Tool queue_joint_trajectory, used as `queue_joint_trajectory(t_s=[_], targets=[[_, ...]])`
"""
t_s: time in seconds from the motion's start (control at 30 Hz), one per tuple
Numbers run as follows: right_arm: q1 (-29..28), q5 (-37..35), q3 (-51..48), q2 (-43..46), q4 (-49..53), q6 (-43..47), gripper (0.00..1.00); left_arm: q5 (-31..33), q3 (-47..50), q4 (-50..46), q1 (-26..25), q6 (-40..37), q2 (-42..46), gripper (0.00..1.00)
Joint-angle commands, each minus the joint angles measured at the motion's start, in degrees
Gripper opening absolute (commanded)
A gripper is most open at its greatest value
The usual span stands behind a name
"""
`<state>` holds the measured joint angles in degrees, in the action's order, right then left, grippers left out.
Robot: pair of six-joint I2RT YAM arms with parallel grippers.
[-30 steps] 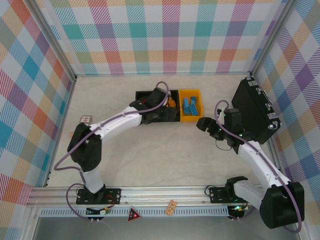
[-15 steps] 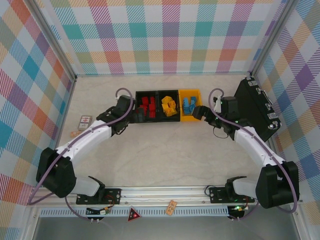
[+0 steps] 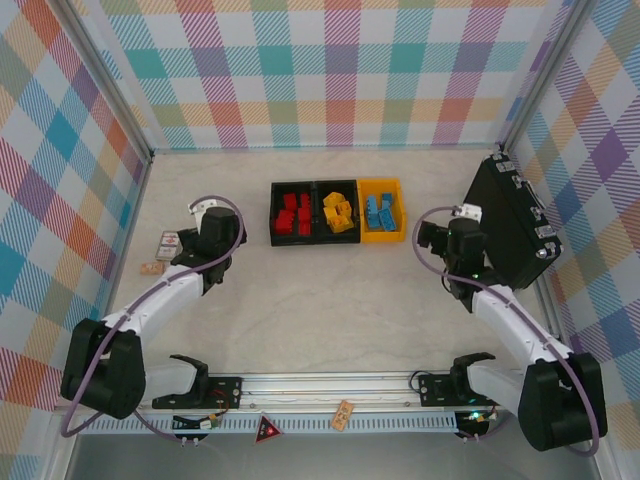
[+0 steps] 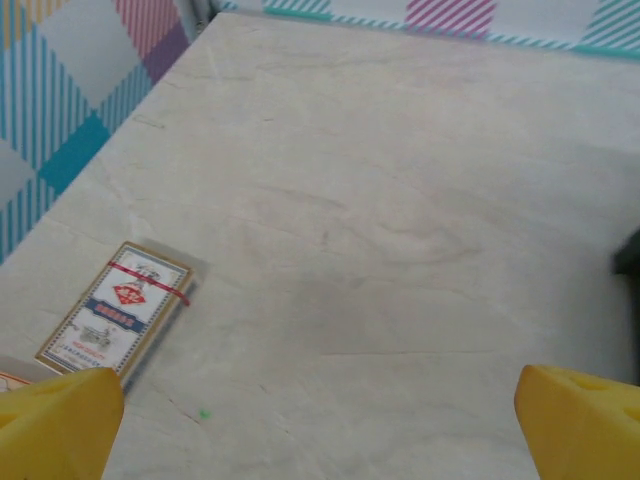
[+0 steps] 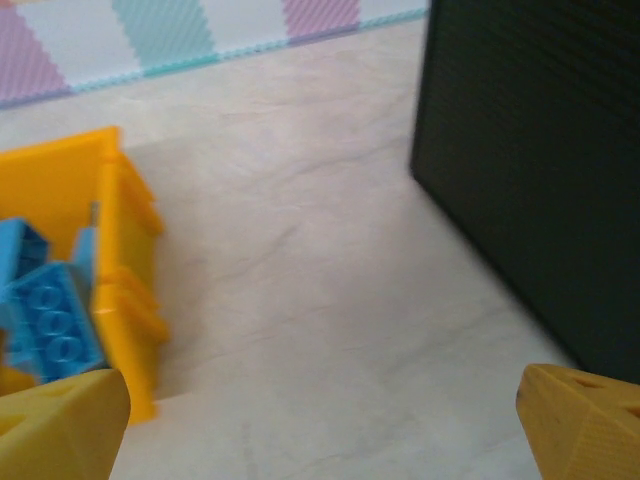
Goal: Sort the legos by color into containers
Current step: Reset both arms
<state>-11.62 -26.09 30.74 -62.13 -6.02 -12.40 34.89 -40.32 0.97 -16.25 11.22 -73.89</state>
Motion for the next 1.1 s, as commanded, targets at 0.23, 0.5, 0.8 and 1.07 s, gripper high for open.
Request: queue_joint_trajectory(t_s=[0.23,0.5,0.8,1.07], targets=[[0.49,-4.78,-8.77,-14.71,-32.68,8.89,0.99,3.09,11.2,35.79,3.87,-10.8,-12.81,1.0],[7.21,14.66,-9.75,-24.47,-45.52,11.73,0.99,-19.2,19.32,56.28,10.27,-12.17,-17.76,1.0],[8.1,14.4,-8.68,-25.82,-44.44,10.47,0.99,-16.88,17.85,50.71,9.91,-11.22,-16.61,1.0],[8.93,16.39,-7.94,-26.21,-43.5,10.17,0.99,-16.86,17.77,50.62,9.87,-11.31,-16.66,1.0]])
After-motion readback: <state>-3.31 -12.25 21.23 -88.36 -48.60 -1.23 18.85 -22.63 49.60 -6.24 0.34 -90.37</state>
